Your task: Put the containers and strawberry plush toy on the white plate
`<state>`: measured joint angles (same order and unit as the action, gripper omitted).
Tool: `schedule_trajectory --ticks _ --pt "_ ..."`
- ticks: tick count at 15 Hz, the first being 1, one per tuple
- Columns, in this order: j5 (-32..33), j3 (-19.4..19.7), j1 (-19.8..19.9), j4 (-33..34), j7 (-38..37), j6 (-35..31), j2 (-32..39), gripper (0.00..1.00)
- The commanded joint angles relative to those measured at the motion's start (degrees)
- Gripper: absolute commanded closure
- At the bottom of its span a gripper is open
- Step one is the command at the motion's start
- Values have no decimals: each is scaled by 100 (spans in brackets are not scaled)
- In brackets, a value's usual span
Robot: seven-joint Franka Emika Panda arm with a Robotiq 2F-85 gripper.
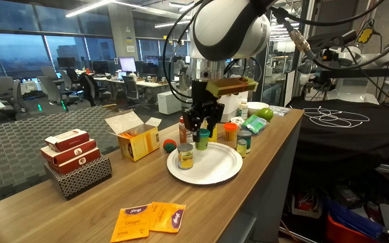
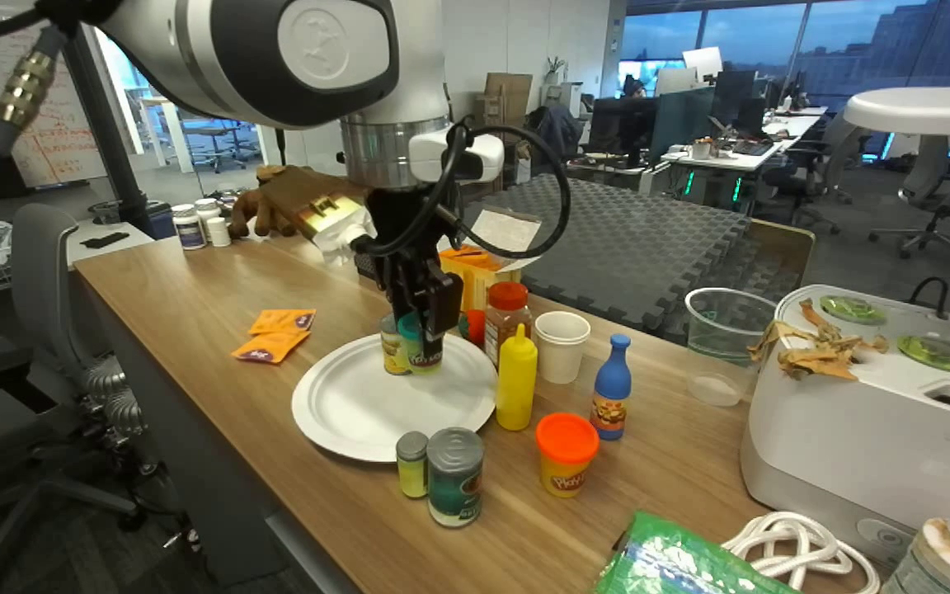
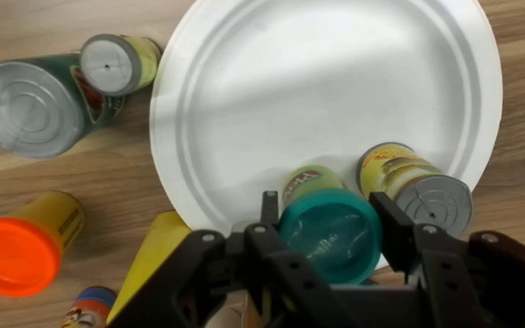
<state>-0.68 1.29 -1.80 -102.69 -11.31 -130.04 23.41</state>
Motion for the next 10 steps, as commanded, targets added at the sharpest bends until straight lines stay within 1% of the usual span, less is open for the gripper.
schedule_trajectory --ticks 1,9,10 --pt "-168 -42 41 3 52 -194 36 73" --pt "-168 -34 45 153 70 -196 246 72" --pt "-172 -35 48 157 71 -196 265 68"
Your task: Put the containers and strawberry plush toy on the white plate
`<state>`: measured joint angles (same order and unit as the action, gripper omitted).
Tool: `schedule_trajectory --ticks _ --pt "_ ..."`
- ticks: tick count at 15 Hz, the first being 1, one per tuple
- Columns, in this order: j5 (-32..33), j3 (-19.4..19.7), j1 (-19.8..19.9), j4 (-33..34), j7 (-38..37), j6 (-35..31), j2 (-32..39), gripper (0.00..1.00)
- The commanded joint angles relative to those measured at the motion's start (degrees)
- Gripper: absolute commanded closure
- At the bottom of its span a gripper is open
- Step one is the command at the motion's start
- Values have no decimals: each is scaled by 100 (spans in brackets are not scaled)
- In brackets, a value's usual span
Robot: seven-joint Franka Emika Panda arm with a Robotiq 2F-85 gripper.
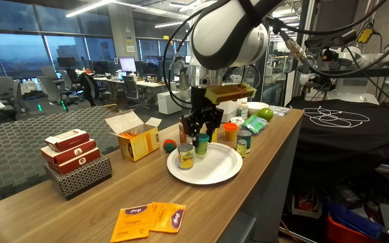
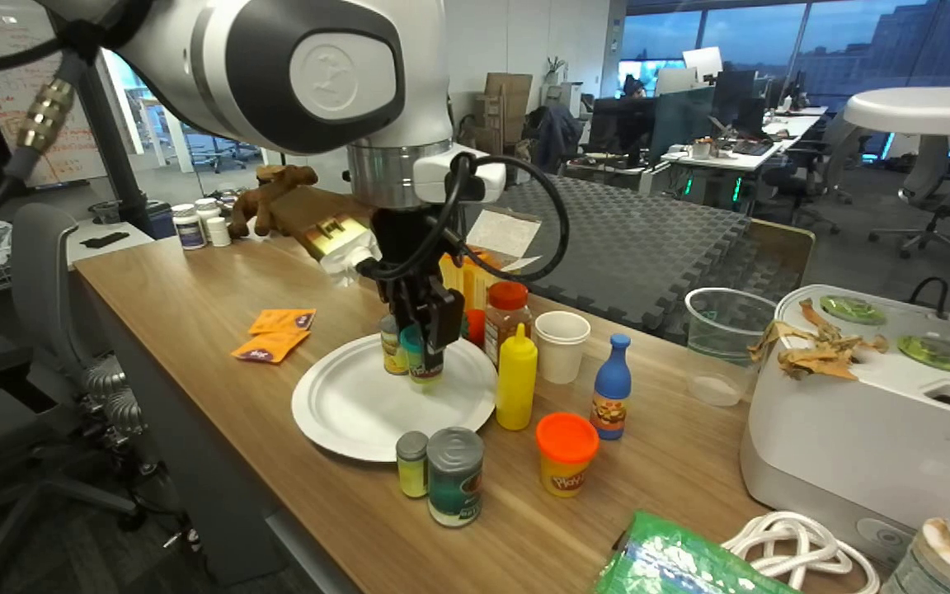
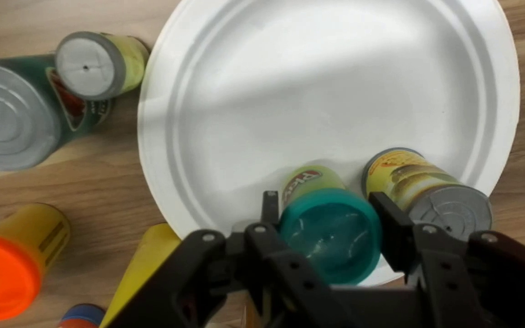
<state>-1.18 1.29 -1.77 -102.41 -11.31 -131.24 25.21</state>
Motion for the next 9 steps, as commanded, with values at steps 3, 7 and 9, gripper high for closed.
schedule_trajectory --ticks 3,7,9 --pt "-138 -31 60 140 68 -67 138 21" --pt "-139 -24 74 140 58 -64 137 0" --pt "-137 -19 80 125 48 -61 99 0"
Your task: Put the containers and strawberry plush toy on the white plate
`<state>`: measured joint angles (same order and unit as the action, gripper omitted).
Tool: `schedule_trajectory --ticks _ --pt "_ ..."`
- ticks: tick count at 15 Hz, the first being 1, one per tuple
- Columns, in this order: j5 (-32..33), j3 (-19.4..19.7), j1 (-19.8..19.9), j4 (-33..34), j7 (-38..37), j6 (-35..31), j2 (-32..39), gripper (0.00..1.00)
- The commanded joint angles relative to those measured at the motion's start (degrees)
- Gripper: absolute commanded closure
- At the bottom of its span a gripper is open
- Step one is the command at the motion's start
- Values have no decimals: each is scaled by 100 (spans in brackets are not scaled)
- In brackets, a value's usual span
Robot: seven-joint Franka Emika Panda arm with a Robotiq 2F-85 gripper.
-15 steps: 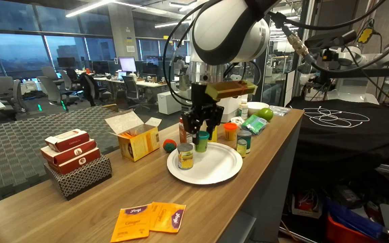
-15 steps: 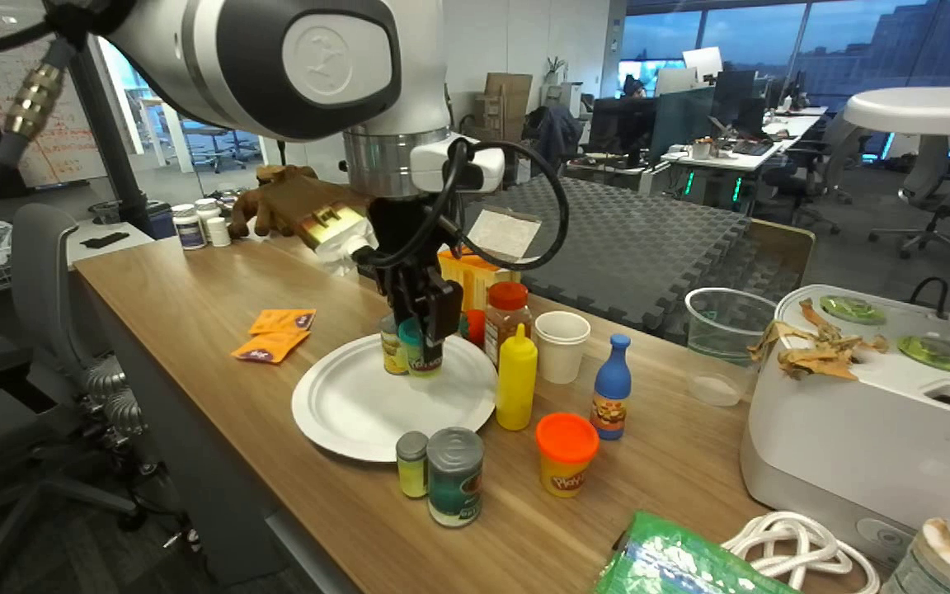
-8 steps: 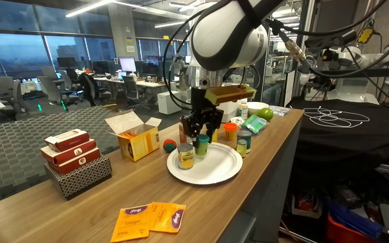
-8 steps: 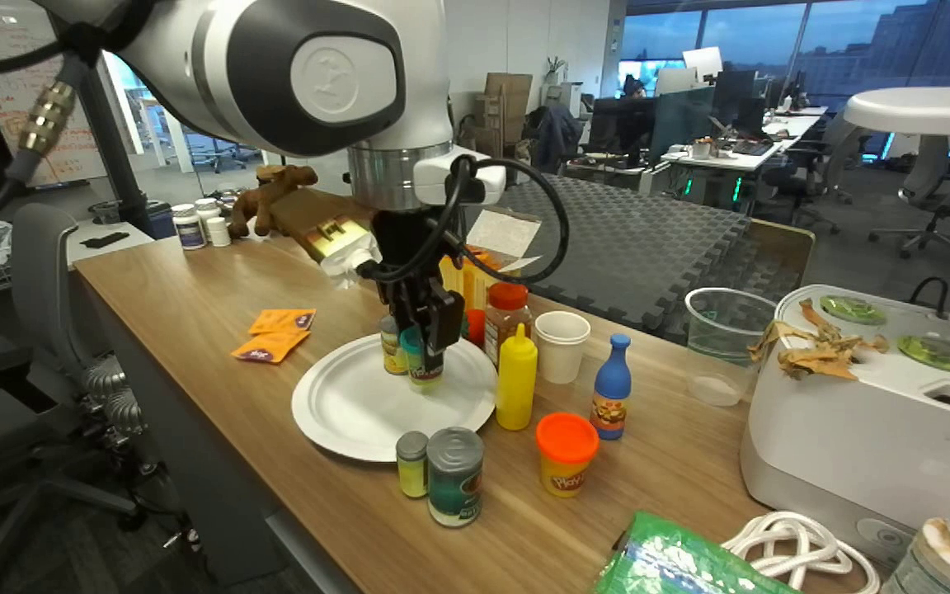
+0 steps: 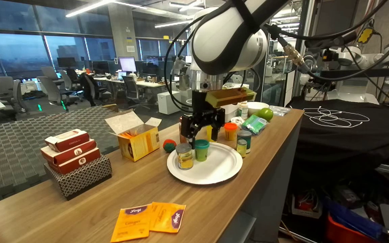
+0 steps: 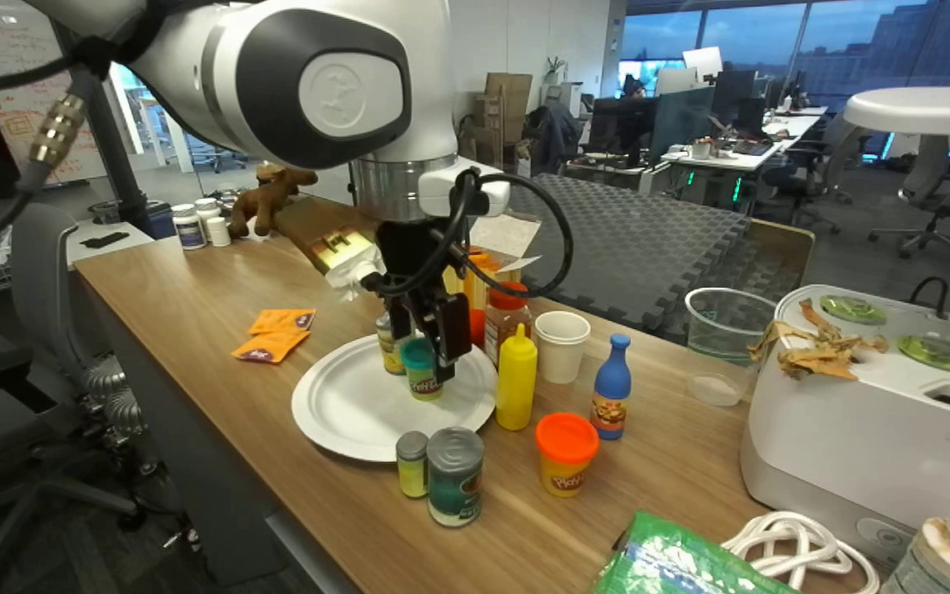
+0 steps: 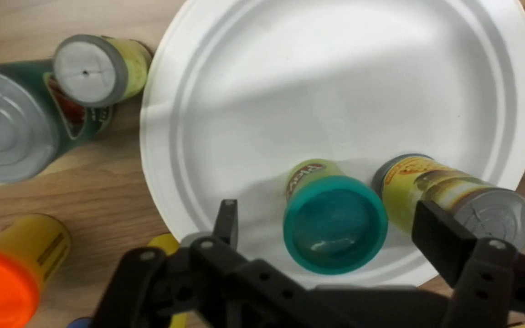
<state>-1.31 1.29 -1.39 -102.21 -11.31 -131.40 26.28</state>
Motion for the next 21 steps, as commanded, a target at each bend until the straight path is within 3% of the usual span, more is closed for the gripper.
schedule_trajectory --ticks 1,7,11,21 --pt "-133 -17 48 109 38 -25 -30 0" --pt "-92 33 94 363 -49 264 -296 0" --pt "-64 41 92 865 -126 690 -286 0" --pt "-163 16 85 2146 -596 1877 385 0"
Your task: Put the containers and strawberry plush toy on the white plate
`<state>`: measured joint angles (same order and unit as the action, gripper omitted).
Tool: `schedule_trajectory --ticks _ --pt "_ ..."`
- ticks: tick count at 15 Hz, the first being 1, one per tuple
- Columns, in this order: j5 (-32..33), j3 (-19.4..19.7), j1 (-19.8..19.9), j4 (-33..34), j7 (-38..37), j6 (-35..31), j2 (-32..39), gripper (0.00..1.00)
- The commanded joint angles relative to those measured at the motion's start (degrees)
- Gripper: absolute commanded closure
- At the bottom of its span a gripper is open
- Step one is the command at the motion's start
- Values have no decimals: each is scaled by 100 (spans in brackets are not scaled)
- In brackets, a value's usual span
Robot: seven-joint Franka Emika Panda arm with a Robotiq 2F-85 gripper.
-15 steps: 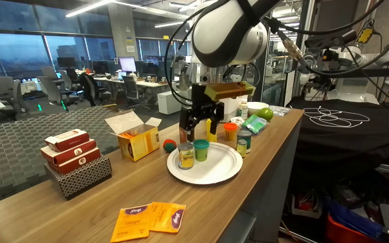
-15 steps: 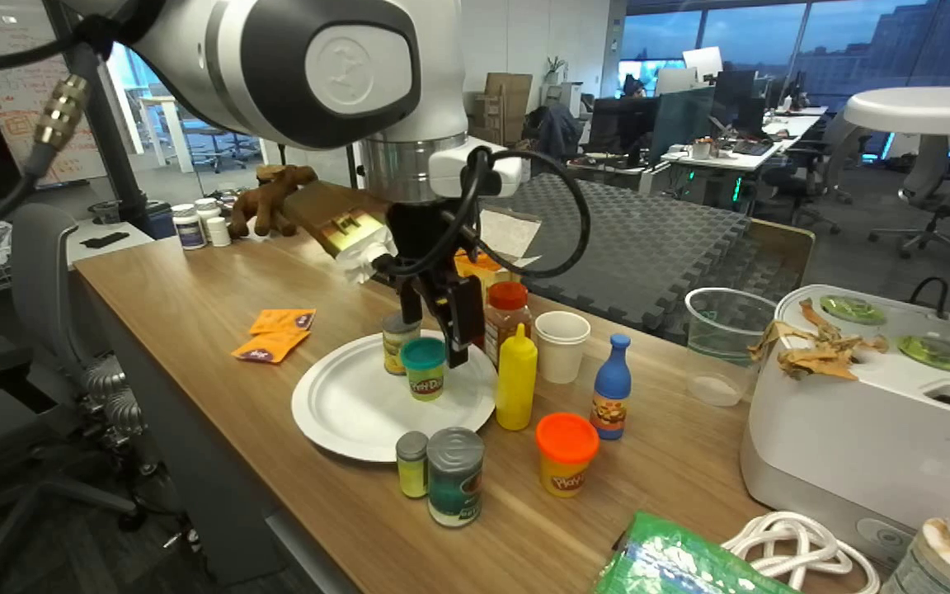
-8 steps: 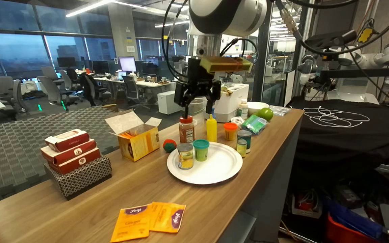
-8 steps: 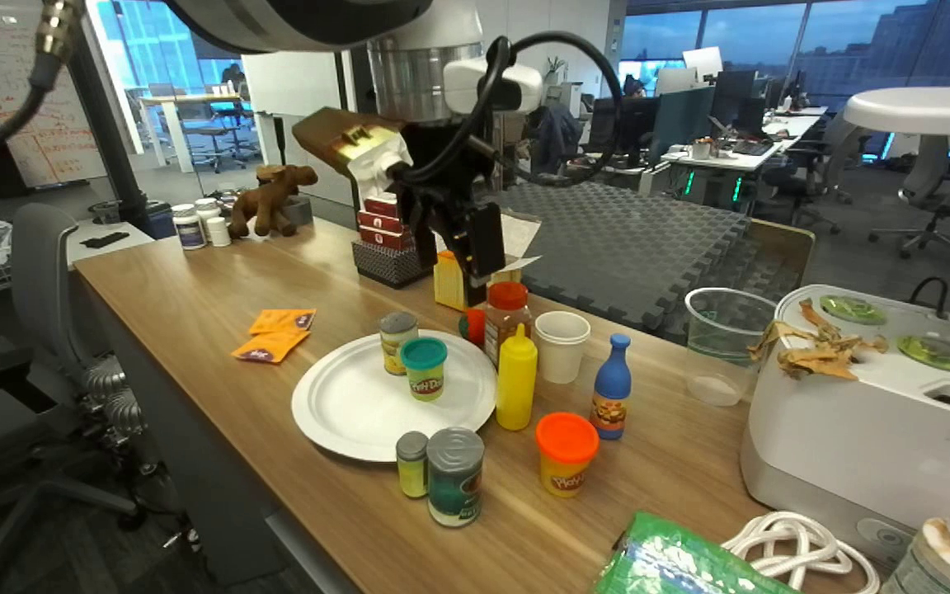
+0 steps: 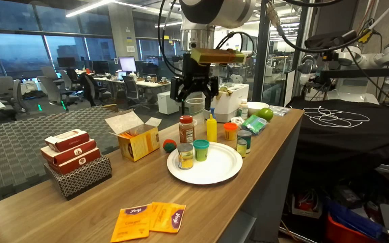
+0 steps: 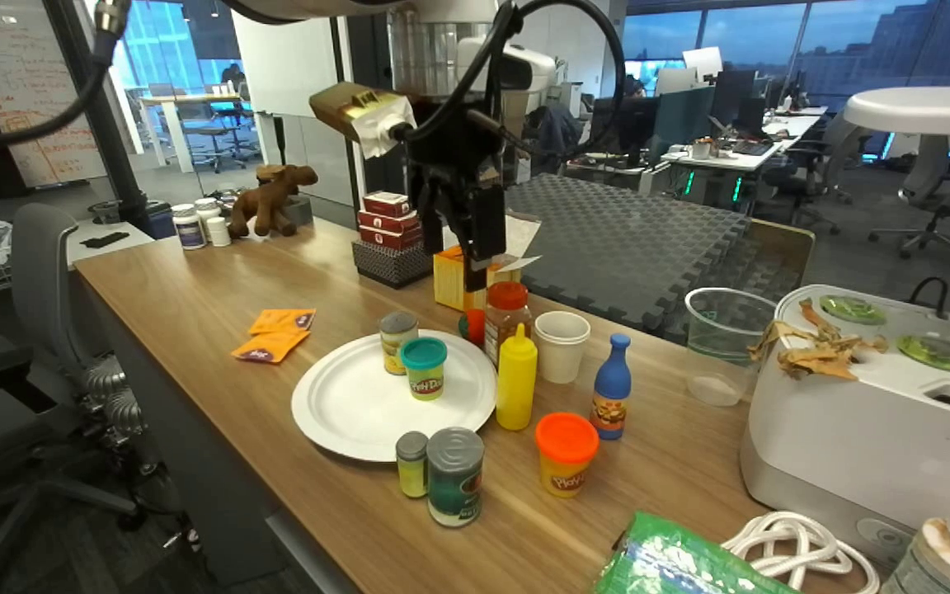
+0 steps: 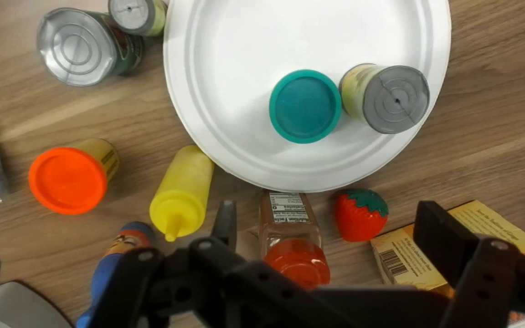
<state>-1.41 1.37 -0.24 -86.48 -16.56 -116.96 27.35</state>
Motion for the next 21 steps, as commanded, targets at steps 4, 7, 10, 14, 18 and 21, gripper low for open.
schedule_trajectory --ticks 4,7,10,14,18,21 --pt "-30 26 -69 306 5 556 114 0" --pt "-28 21 -85 354 4 639 101 0" --pt "-28 21 -84 355 4 646 102 0" --pt "28 96 -49 753 22 323 551 0" --pt "42 140 15 1284 158 262 1060 0" --pt "27 137 73 1802 256 381 1422 0"
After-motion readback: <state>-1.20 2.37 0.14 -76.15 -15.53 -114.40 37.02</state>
